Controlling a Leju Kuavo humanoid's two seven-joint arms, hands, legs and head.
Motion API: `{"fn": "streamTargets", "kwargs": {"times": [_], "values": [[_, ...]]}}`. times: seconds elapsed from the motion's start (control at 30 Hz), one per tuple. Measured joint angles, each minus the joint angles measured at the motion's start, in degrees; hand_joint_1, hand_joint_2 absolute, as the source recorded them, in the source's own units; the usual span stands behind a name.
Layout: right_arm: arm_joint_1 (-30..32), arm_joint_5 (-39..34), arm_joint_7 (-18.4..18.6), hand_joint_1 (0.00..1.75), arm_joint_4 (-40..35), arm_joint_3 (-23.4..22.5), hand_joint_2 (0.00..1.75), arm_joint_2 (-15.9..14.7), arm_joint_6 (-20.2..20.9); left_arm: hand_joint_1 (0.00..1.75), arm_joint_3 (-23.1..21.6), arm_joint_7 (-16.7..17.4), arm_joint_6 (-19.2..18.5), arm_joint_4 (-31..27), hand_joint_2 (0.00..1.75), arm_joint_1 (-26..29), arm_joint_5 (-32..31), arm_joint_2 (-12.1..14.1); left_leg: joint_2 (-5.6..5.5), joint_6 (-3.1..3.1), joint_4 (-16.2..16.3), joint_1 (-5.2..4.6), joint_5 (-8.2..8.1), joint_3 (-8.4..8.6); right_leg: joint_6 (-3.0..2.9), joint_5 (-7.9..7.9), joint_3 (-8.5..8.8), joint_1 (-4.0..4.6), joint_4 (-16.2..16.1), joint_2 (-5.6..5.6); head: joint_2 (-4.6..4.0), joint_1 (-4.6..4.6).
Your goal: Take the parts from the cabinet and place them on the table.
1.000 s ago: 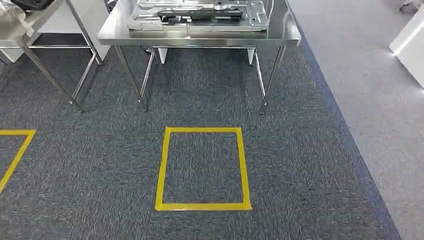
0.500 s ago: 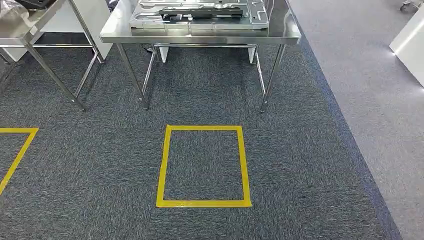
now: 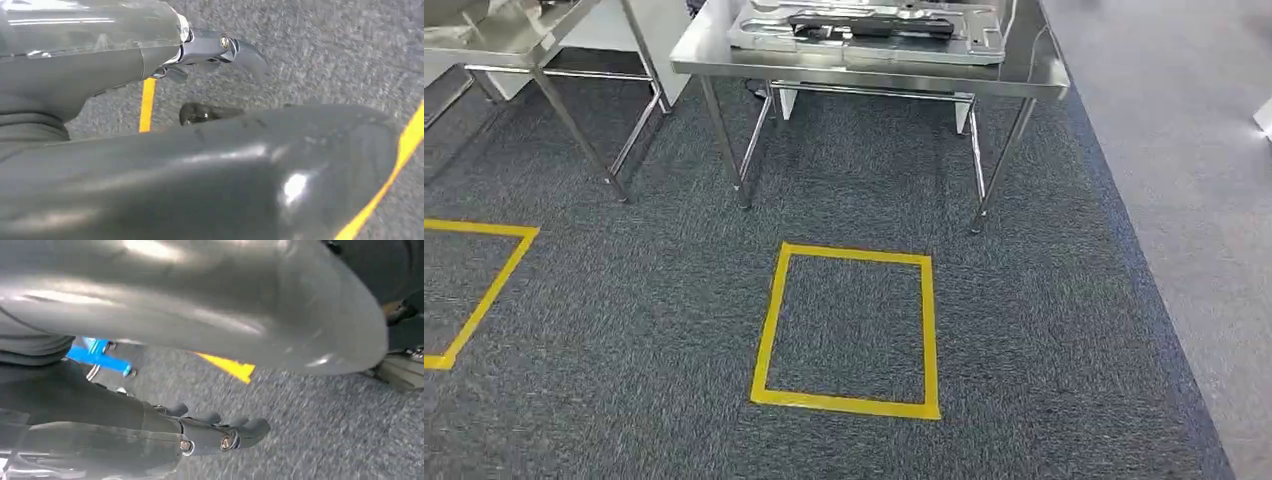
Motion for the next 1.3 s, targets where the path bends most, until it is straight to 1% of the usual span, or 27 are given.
{"fn": "streamTargets", "kwargs": {"times": [0.03,0.07,0.1,0.13,0.2,0.23,0.27,0.33,0.37,0.4,0.43,0.53,0.57,0.63,0.7,0.77,0.8,0.87,0.9,0.93,1.07,1.1,1.13,1.17,1.23,1.27,1.3], "values": [[-0.16,0.33,0.0,0.0,0.0,0.29,0.0,-0.09,-0.28,0.0,-0.09,0.13,0.0,0.0,0.0,0.08,-0.07,0.0,-0.67,0.46,-0.21,-0.07,0.24,-0.1,0.37,0.04,0.17,0.02,-0.09,-0.6,0.0,0.0],[-0.19,0.57,0.0,0.0,-0.02,0.53,0.0,-0.33,-0.63,0.0,-0.31,0.22,0.0,0.0,0.0,0.13,-0.07,-0.04,-1.11,1.0,-0.68,0.34,0.85,0.3,1.02,-0.47,0.04,-0.3,0.36,0.91,0.0,0.0],[-0.16,1.12,-0.24,0.0,-0.02,0.77,0.0,-0.57,-0.68,0.0,-0.48,0.37,0.0,0.02,0.0,-0.01,-0.07,-0.15,-1.6,1.3,-0.68,0.33,1.05,0.01,1.3,-2.17,-0.72,-0.43,2.15,4.27,0.0,0.0],[-0.08,1.53,-0.44,0.0,-0.02,1.05,0.0,-0.72,-0.72,0.0,-0.57,0.55,0.02,0.02,0.0,-0.27,-0.07,-0.15,-2.1,1.6,-0.66,0.3,1.26,-0.29,1.32,-4.7,-2.39,-0.5,5.7,5.55,0.0,0.0],[0.09,2.4,-0.72,0.0,0.0,1.62,0.0,-1.16,-0.74,0.0,-0.61,0.99,0.09,0.02,0.0,-0.41,-0.04,-0.26,-3.36,1.9,-0.6,0.08,1.5,-0.79,1.37,-9.1,-6.73,-0.54,15.17,6.11,0.0,0.0],[0.11,2.68,-0.77,0.0,0.0,1.86,0.0,-1.29,-0.74,0.0,-0.61,1.2,0.13,0.02,0.0,-0.38,0.02,-0.26,-4.11,1.89,-0.49,0.01,1.59,-0.94,1.32,-9.64,-8.14,-0.54,18.13,6.12,0.0,0.0],[0.12,3.16,-0.77,0.0,0.0,2.1,0.0,-1.38,-0.74,0.0,-0.61,1.36,0.17,0.02,0.0,-0.24,0.11,-0.28,-4.84,1.84,-0.4,-0.01,1.62,-0.97,1.22,-8.65,-8.09,-0.54,18.02,6.16,0.0,0.0],[0.13,4.04,-0.7,0.0,0.02,2.54,0.0,-1.58,-0.74,0.0,-0.61,1.84,0.39,0.02,0.0,-0.1,0.33,-0.46,-6.49,1.78,-0.16,-0.04,1.63,-0.92,0.77,-3.52,-4.32,-0.54,10.15,6.72,0.0,0.0],[0.13,4.37,-0.7,0.0,0.0,2.71,0.0,-1.64,-0.74,0.0,-0.59,1.9,0.66,0.02,0.0,-0.16,0.59,-0.59,-7.25,1.67,-0.01,-0.08,1.62,-0.92,0.4,-0.93,-1.8,-0.53,4.79,7.96,0.0,0.0],[0.26,4.59,-0.66,0.0,0.02,3.0,0.0,-1.97,-0.74,0.0,-0.61,1.97,0.88,0.09,0.0,-0.16,0.72,-0.85,-7.77,1.6,0.11,0.08,1.65,-1.18,-0.06,-0.48,-0.25,-0.6,1.09,11.26,0.0,0.0],[0.28,4.72,-0.59,0.0,0.06,3.15,0.0,-2.17,-0.83,0.0,-0.59,2.01,1.03,0.15,1.75,-0.33,0.76,-1.09,-8.41,1.13,0.47,-0.24,1.62,-1.52,-0.01,-0.62,-0.11,-0.67,0.27,12.15,0.0,0.0],[-0.2,4.72,0.61,0.0,0.04,3.35,0.0,-2.41,-2.65,0.0,-0.59,2.17,1.66,0.17,1.75,-0.07,1.03,-1.16,-10.28,-0.07,0.06,0.38,2.19,-2.14,-0.25,-0.41,-0.15,-0.25,0.3,10.14,0.0,0.0],[-0.3,3.97,0.94,0.0,0.04,3.33,0.0,-2.3,-3.81,0.0,-0.59,2.25,2.03,0.17,1.75,0.0,1.35,-1.05,-10.71,-0.38,0.28,-0.02,2.09,-2.25,-0.72,0.07,0.08,-1.21,-0.67,9.08,0.0,0.0],[-0.22,2.27,1.55,0.0,0.04,2.87,0.0,-2.38,-5.79,0.0,-0.55,2.43,2.38,0.17,1.75,-0.15,1.81,-0.96,-5.52,-0.85,4.3,-0.02,-1.1,-4.14,-1.44,0.24,0.31,-1.06,-1.06,7.42,0.0,-0.04],[-0.07,-1.26,1.9,0.0,0.04,1.59,0.0,-2.38,-7.62,0.0,-0.5,2.54,2.58,0.17,1.75,-0.38,1.92,-0.9,-3.81,-1.55,13.54,0.51,-5.71,-8.5,-1.49,0.2,0.18,-0.85,-1.01,5.59,0.0,-0.02],[-0.21,-4.58,1.9,0.0,0.04,-0.72,0.0,-2.38,-8.77,0.0,-0.39,2.6,2.56,0.17,1.75,-0.27,2.1,-0.68,-3.44,-2.23,18.49,0.97,-6.61,-10.74,-1.43,0.14,0.12,-0.85,-0.97,3.93,0.0,-0.04],[-0.38,-6.7,1.86,0.0,0.04,-1.84,0.0,-2.32,-9.22,0.0,-0.33,2.6,2.54,0.17,1.75,-0.15,2.34,-0.46,-3.2,-2.45,16.24,1.21,-4.9,-9.52,-1.31,0.06,0.17,-0.86,-0.93,3.2,0.0,-0.04],[-0.81,-11.42,1.57,0.0,0.04,-4.92,0.0,-1.79,-9.7,0.0,-0.18,2.65,2.49,0.17,1.75,-0.15,2.62,0.11,-1.94,-2.6,6.09,1.41,-0.09,-3.98,-0.89,-0.21,0.36,-1.02,-0.65,1.94,0.0,-0.04],[-0.99,-14.43,1.49,0.0,0.04,-7.32,0.0,-1.34,-9.47,0.0,-0.11,2.71,2.49,0.17,1.75,-0.22,2.71,0.5,0.41,-2.48,1.04,1.35,1.47,-1.07,-0.58,-0.46,0.55,-0.88,-0.38,1.41,0.0,-0.04],[-1.09,-16.23,1.38,0.0,0.04,-9.23,0.0,-1.25,-9.29,0.0,0.02,2.89,2.49,0.17,1.75,-0.41,2.75,0.57,1.74,-1.84,0.15,0.95,0.81,-0.72,-0.11,-0.77,0.62,-0.52,-0.19,0.94,0.0,-0.02],[-2.14,-20.22,1.2,0.0,0.04,-15.29,0.0,0.61,-8.41,0.0,0.74,3.89,2.78,0.15,1.75,-0.19,2.82,1.68,-0.76,-0.47,-0.11,0.72,1.18,-1.28,1.23,-0.84,1.31,-0.66,-0.43,-0.91,0.0,-0.02],[-2.15,-20.57,1.2,0.0,0.04,-16.46,0.0,1.09,-8.44,0.0,0.79,4.07,2.86,0.15,1.75,-0.15,2.82,1.88,-1.37,-0.02,-0.55,1.25,1.7,-0.84,1.72,-1.47,1.3,-1.07,-0.04,0.24,0.0,-0.02],[-2.11,-20.77,1.2,0.0,0.04,-17.44,0.0,1.29,-8.46,0.0,0.81,4.2,2.86,0.15,1.75,-0.23,2.84,1.92,-1.9,0.18,-0.62,1.17,1.86,-0.98,1.89,-3.2,0.47,-1.13,1.97,3.36,0.0,-0.02],[-2.07,-20.81,1.2,0.0,0.04,-18.37,0.0,1.68,-8.37,0.0,0.81,4.24,2.89,0.15,1.75,-0.36,2.84,2.03,-2.44,0.5,-0.6,1.13,2.05,-1.22,1.84,-5.76,-1.45,-1.18,5.92,5.0,0.0,-0.02],[-1.9,-20.94,1.2,0.0,0.07,-19.53,0.0,1.99,-8.37,0.0,0.83,4.24,2.91,0.15,1.75,-0.52,2.77,2.12,-3.82,0.72,-0.51,0.83,2.2,-1.59,1.8,-10.0,-6.2,-1.13,15.58,6.04,0.0,-0.02],[-1.89,-20.94,1.2,0.0,0.07,-19.97,0.0,2.03,-8.37,0.0,0.83,4.24,2.91,0.15,1.75,-0.49,2.73,2.19,-4.66,0.74,-0.44,0.75,2.22,-1.68,1.75,-10.12,-7.52,-1.15,17.99,6.14,0.0,-0.02],[-1.87,-20.96,1.2,0.0,0.07,-20.26,0.0,2.05,-8.37,0.0,0.83,4.26,2.91,0.15,1.75,-0.39,2.73,2.23,-5.43,0.73,-0.35,0.73,2.21,-1.65,1.66,-8.65,-7.29,-1.15,17.2,6.16,0.0,-0.02]]}}
